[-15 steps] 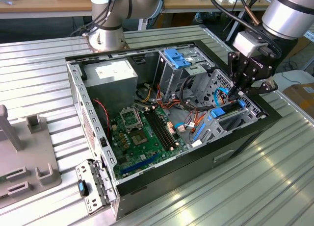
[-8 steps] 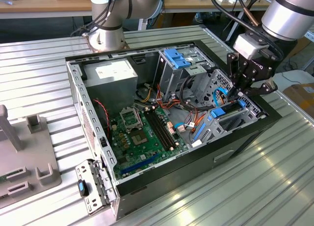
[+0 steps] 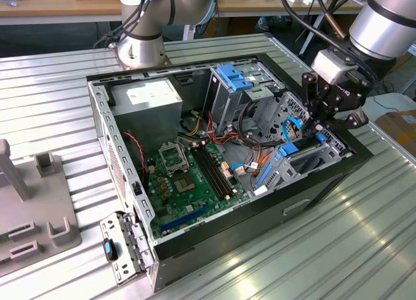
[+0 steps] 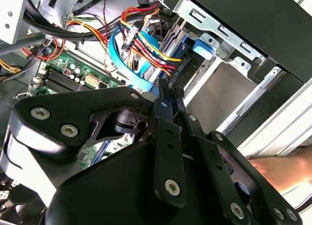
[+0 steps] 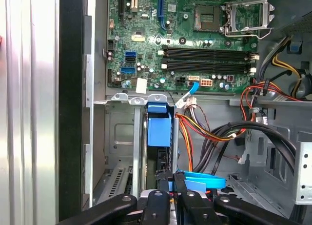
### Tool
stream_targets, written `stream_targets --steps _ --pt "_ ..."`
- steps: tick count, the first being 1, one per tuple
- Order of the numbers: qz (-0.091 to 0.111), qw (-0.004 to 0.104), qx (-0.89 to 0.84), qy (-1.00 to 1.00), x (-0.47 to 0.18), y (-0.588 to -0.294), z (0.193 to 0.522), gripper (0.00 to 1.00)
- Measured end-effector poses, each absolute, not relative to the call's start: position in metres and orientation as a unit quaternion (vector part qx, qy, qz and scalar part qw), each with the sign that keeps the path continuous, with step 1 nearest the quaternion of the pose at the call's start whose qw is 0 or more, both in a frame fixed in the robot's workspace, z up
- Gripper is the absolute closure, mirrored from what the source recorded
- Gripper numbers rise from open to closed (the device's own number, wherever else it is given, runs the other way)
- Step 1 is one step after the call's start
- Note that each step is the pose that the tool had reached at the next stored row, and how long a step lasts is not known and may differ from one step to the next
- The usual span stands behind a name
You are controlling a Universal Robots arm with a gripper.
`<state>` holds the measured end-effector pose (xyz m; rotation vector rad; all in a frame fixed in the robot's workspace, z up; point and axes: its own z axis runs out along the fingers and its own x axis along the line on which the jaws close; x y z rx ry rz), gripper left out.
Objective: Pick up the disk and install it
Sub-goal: 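Insert the second disk wire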
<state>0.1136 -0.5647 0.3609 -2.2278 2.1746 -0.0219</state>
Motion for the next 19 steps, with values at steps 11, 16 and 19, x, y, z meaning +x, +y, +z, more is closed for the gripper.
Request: stream_targets --steps 11,16,19 --pt "-0.004 0.017 -0.715 0.699 0.1149 -0.5649 0.3572 0.84" --pt "-0.004 0.017 -0.715 0.698 0.1149 -0.5663 0.3567 0.84" --pt "-0.004 0.017 -0.715 0.698 0.1149 -0.5679 0.3555 0.84"
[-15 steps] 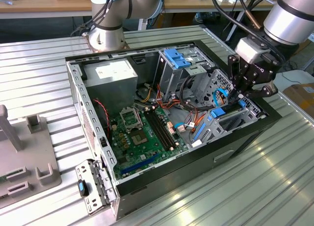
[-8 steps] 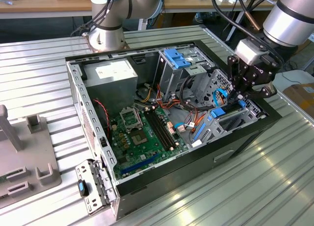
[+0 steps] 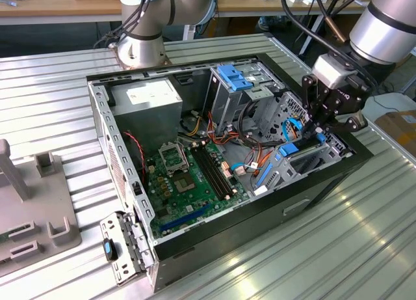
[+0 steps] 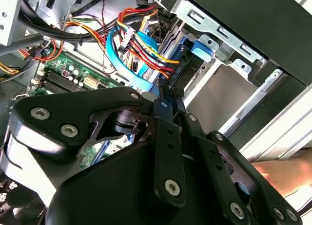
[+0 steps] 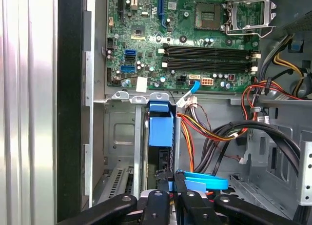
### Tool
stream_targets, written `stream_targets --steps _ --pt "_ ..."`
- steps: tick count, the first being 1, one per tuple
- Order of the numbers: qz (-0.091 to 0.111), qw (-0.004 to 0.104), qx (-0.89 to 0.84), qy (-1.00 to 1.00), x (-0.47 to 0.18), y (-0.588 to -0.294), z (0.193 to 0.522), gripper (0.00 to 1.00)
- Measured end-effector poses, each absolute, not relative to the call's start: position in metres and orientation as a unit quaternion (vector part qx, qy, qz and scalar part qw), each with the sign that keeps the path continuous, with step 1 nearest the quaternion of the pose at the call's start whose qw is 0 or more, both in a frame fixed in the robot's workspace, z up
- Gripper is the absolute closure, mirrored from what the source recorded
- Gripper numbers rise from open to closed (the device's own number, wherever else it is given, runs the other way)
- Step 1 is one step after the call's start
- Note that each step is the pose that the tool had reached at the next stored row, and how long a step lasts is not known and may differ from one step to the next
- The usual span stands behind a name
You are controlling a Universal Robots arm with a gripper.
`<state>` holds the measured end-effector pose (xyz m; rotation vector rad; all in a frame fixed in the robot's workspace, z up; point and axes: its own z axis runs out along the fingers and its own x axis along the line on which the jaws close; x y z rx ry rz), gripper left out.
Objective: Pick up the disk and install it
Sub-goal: 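Insert the second disk wire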
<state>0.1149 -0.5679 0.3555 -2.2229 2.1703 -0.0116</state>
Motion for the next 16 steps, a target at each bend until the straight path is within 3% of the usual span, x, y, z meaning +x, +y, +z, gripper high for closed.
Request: stream_targets --steps 16 --pt "-0.003 0.018 -0.715 0.698 0.1134 -0.5693 0.348 0.84"
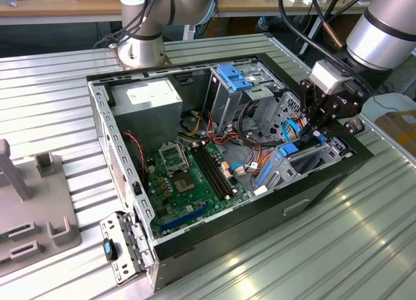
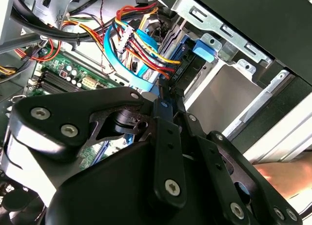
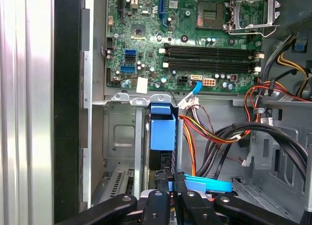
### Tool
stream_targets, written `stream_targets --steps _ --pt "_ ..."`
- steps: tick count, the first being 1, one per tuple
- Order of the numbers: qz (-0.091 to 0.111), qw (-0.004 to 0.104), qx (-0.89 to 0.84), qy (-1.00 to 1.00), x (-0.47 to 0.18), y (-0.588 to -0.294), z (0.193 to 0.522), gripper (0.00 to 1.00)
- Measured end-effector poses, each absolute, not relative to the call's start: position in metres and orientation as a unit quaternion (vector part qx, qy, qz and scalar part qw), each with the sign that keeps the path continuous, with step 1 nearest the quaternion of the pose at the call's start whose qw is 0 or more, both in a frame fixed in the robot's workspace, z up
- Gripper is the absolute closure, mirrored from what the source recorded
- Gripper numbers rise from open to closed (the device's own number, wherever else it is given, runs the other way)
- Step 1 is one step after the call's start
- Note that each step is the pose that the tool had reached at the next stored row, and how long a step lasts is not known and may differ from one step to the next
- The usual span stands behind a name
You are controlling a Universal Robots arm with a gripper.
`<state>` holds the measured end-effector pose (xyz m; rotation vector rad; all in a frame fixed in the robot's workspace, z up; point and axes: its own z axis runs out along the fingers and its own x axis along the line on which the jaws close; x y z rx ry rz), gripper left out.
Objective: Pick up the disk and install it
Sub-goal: 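Insert the second disk wire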
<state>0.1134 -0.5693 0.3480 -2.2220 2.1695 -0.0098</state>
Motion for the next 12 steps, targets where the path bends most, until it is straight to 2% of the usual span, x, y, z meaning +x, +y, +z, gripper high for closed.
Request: stream_targets --steps 12 --pt "-0.004 0.019 -0.715 0.698 0.1151 -0.5693 0.3493 0.84"
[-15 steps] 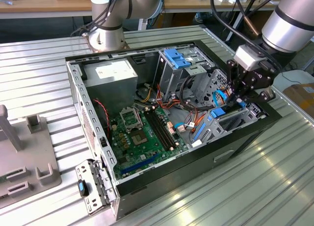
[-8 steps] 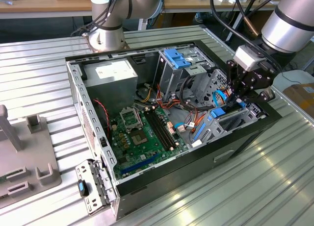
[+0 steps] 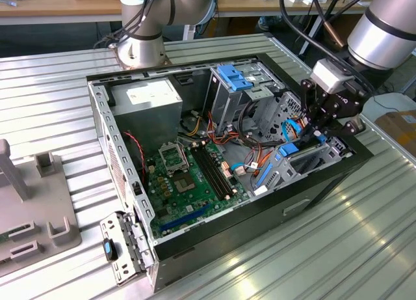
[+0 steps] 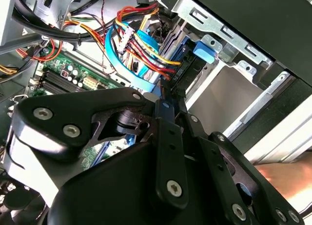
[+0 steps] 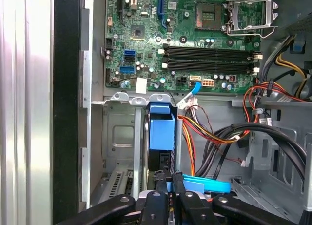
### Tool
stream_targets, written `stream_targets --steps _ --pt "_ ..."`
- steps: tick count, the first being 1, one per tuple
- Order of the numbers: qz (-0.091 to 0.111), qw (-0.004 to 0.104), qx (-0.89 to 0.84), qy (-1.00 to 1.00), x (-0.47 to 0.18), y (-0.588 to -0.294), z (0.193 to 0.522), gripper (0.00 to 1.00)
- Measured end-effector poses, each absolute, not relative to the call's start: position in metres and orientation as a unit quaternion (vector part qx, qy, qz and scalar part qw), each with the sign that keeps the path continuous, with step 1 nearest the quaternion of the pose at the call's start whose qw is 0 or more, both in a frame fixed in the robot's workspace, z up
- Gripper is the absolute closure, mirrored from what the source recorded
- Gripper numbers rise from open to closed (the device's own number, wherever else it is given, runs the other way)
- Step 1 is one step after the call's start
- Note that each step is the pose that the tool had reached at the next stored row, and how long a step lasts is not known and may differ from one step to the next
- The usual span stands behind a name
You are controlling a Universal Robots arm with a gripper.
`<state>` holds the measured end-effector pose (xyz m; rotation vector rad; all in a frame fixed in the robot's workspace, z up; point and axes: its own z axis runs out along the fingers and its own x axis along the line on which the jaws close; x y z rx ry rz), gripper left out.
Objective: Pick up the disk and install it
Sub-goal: 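Insert the second disk wire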
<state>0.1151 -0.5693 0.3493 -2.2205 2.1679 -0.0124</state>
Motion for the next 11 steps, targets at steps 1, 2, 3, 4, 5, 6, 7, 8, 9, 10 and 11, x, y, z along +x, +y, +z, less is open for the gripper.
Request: stream_targets --steps 1,2,3,4,5,6,7,8,9,10,11 --pt "-0.005 0.02 -0.715 0.698 0.1149 -0.5693 0.35 0.84" --pt "-0.005 0.021 -0.715 0.698 0.1145 -0.5693 0.35 0.84" --pt "-0.006 0.022 -0.715 0.698 0.1141 -0.5695 0.3502 0.84" --pt "-0.007 0.023 -0.715 0.698 0.1132 -0.5697 0.3502 0.84" --pt "-0.009 0.025 -0.715 0.698 0.1122 -0.5699 0.35 0.84" --pt "-0.01 0.027 -0.715 0.698 0.1117 -0.57 0.3498 0.84" --pt "-0.012 0.029 -0.715 0.698 0.1114 -0.5701 0.3494 0.84" --pt "-0.013 0.03 -0.716 0.698 0.1112 -0.5702 0.3492 0.84" --pt "-0.013 0.031 -0.716 0.698 0.1113 -0.5702 0.3491 0.84" --pt "-0.012 0.032 -0.716 0.698 0.1113 -0.5702 0.349 0.84" --pt "-0.012 0.032 -0.716 0.698 0.1112 -0.5702 0.3483 0.84"
